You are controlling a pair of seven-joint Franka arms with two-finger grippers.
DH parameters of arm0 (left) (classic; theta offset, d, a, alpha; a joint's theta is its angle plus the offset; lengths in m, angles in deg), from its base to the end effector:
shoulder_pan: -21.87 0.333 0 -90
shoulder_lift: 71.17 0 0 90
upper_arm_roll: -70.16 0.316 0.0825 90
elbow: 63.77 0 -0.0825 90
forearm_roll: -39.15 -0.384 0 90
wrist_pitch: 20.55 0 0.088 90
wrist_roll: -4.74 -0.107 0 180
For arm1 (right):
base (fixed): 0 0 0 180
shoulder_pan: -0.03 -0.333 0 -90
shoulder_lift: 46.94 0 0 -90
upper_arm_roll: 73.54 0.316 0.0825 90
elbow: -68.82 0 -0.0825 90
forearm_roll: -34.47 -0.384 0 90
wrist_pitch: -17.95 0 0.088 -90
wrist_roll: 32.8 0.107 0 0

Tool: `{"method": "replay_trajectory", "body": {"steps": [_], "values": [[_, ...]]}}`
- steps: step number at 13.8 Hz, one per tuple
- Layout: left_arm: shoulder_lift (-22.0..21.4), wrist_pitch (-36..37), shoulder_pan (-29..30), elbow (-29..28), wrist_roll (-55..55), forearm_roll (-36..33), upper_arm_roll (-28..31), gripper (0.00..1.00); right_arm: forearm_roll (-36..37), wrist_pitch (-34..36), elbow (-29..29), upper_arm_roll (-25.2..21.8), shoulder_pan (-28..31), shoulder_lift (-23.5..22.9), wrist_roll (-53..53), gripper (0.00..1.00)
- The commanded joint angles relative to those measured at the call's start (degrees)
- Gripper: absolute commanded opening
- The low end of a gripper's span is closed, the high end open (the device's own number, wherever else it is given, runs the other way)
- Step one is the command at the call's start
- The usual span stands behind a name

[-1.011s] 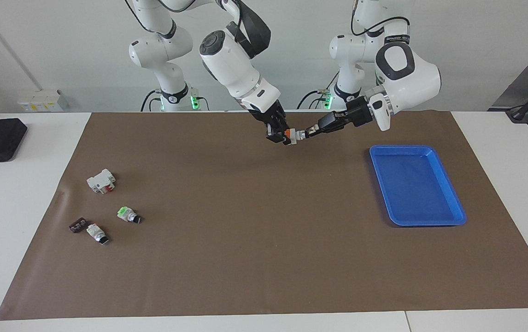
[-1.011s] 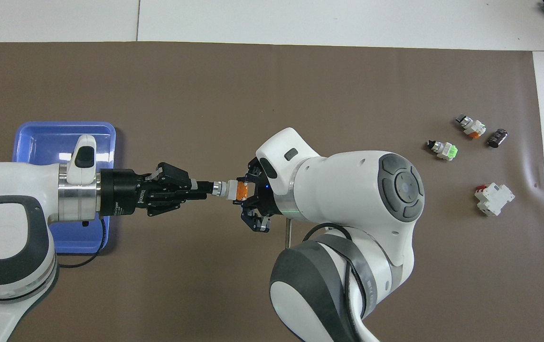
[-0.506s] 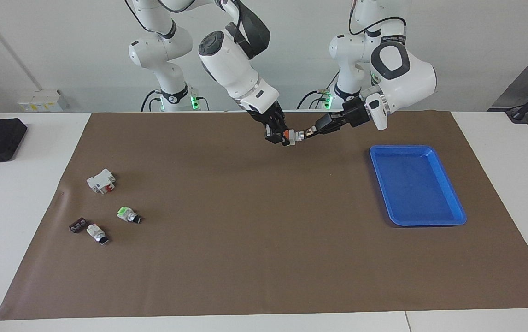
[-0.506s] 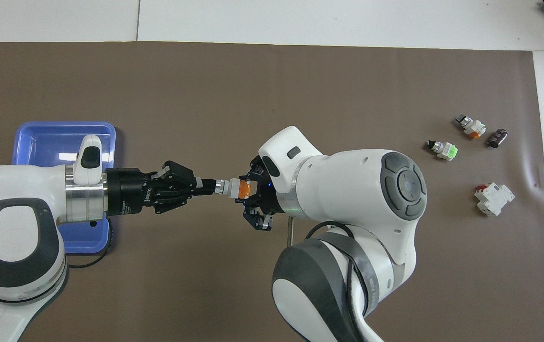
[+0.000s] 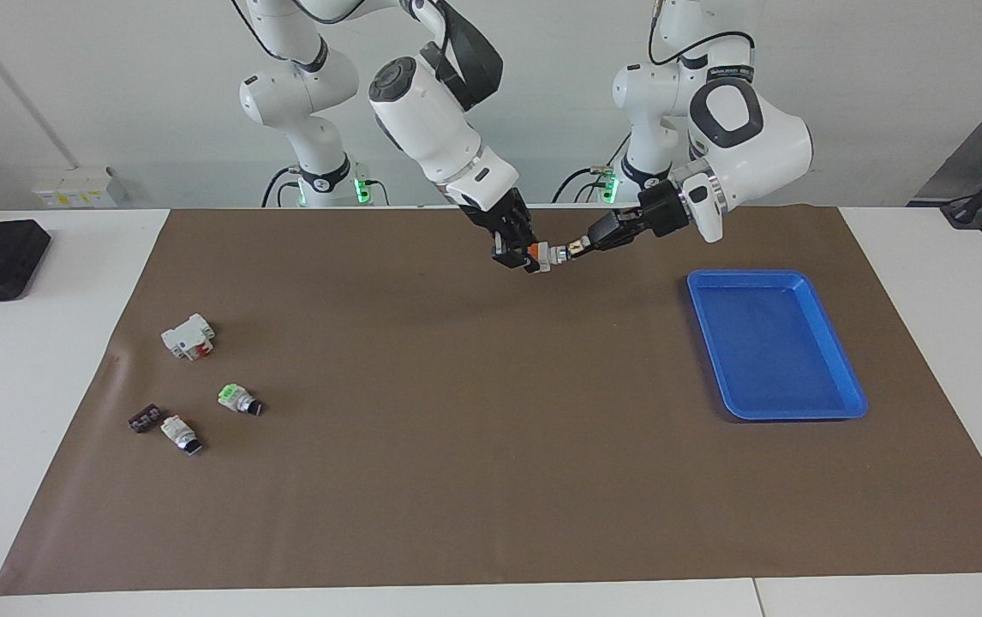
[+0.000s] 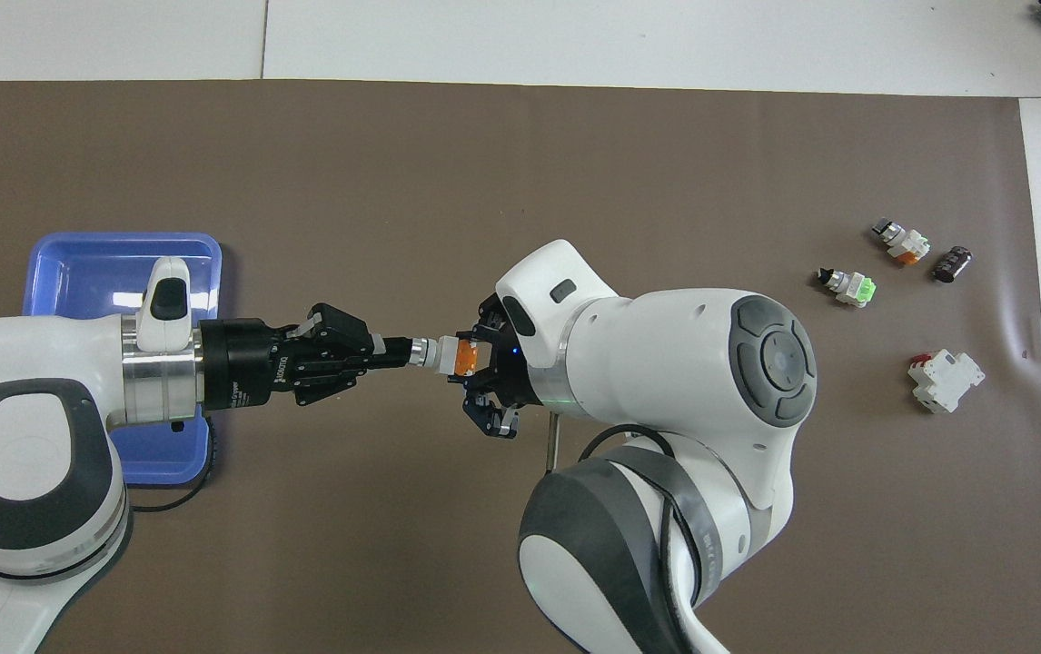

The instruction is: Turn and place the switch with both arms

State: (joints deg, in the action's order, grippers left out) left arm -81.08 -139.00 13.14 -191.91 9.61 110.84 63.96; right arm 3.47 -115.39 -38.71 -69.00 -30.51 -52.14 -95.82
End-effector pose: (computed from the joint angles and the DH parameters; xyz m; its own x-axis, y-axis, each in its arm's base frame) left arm 0.4794 -0.1809 0.4729 0.9010 0.2618 -0.3459 0.4285 -0.4131 0.8036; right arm 0.5012 0.3613 0.5013 0.1341 0.8267 0.5465 0.9856 -0.1683 0.0128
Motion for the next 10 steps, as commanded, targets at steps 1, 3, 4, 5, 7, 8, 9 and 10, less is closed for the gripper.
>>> {"method": "replay_trajectory", "body": {"steps": [1,3,4,5,7,8,9,10], "values": [[-0.73,-4.49,-3.30,-1.50,0.65,0.91,0.04,0.00,0.85,-1.93,0.13,0.38,-0.31,0.19,2.29,0.00],[-0.47,-6.96,-4.11,-1.32,6.52,0.74,0.05,0.00,0.85,-1.93,0.13,0.38,-0.31,0.19,2.29,0.00],[-0.46,-7.49,-4.63,-1.15,8.29,0.65,0.05,0.00,0.85,-1.93,0.13,0.38,-0.31,0.19,2.29,0.00],[-0.46,-8.19,-4.63,-1.06,9.96,0.65,0.05,0.00,0.85,-1.93,0.13,0.38,-0.31,0.19,2.29,0.00],[-0.38,-8.90,-4.63,-0.27,15.05,0.39,0.05,0.00,0.85,-1.93,0.13,0.38,-0.31,0.19,2.29,0.00],[0.15,-9.60,-4.72,0.25,18.21,0.21,-0.04,0.00,0.85,-1.93,0.13,0.38,-0.31,0.19,2.29,0.00],[0.33,-10.39,-4.72,1.04,21.81,-0.05,-0.13,0.00,0.85,-1.93,0.13,0.38,-0.40,0.19,2.29,0.00],[0.33,-10.74,-4.81,1.40,25.06,-0.58,-0.13,0.00,0.85,-1.93,0.13,0.38,-0.31,0.19,2.29,0.00]]}}
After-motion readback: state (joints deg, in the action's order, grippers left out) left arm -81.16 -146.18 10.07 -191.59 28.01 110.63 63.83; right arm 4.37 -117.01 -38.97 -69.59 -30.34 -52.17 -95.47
